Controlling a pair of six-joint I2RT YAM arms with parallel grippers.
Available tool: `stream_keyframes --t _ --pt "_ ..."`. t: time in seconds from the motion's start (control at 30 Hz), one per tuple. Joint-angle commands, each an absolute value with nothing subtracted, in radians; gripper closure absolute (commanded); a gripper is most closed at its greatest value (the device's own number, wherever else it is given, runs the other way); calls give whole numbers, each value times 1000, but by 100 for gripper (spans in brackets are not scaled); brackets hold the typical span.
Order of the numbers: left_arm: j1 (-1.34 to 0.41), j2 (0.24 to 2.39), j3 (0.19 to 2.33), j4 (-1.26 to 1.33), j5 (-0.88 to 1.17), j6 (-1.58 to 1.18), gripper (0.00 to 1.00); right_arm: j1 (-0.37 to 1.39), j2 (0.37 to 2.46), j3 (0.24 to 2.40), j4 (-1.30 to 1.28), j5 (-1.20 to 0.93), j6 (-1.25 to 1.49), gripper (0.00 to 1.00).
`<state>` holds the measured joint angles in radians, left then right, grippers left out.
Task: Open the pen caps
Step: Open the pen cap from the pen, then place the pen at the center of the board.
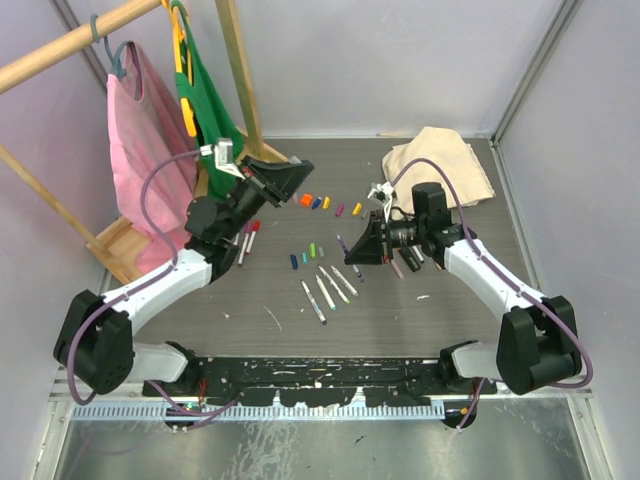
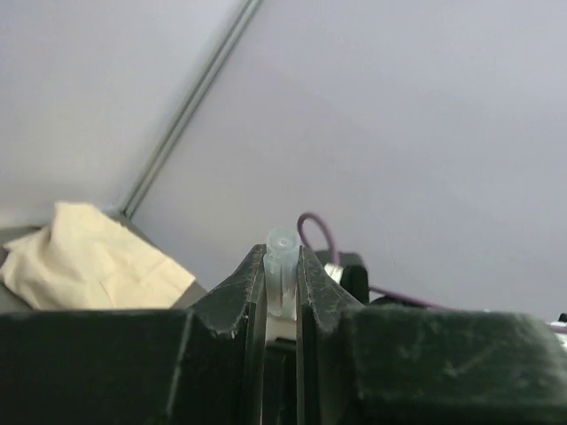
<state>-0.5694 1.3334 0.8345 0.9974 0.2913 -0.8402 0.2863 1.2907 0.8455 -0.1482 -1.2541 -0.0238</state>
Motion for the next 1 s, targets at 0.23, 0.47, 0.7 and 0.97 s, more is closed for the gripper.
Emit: stream_keyframes --t 0.23,0.47,0.7,0.97 --pt "-566 1249 705 991 179 -828 100 324 1348 899 -250 -819 -106 99" --pt "-567 1316 644 874 192 -922 100 405 1446 923 -259 -544 -72 96" --pt "-597 1372 626 650 59 -988 100 443 1550 945 -263 -449 -61 90" --pt "-683 1419 747 266 -133 -1007 100 469 1646 979 -301 -414 -79 86"
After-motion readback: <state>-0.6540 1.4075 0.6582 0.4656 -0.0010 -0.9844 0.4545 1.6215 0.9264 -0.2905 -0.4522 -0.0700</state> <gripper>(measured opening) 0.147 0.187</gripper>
